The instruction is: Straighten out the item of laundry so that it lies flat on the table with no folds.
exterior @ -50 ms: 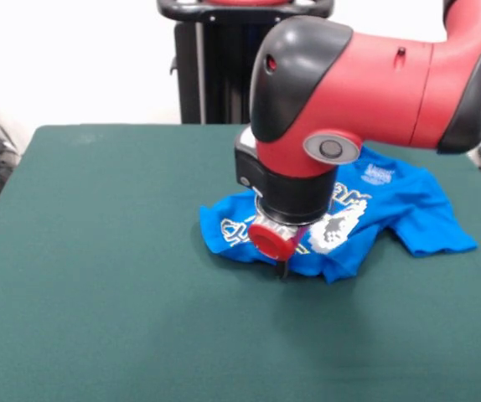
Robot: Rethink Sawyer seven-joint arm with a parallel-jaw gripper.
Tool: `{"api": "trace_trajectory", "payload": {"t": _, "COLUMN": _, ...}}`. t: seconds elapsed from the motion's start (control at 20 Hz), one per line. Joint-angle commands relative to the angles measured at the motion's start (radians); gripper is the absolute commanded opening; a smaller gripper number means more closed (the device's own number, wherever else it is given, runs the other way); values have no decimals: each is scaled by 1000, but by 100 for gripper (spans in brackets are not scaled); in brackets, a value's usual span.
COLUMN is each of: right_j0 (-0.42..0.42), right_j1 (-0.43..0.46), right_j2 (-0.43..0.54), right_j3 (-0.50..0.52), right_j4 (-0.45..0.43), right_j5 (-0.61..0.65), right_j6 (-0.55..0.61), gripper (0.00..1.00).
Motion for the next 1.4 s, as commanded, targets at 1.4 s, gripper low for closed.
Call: {"api": "trace_trajectory", "payload": {"t": 1.4, "right_j0": -61, "right_j1": 9, "right_j2": 41, "right_j3": -93, "right_j4": 47, "right_j5": 203, "right_j6": 7, "gripper": 0}}
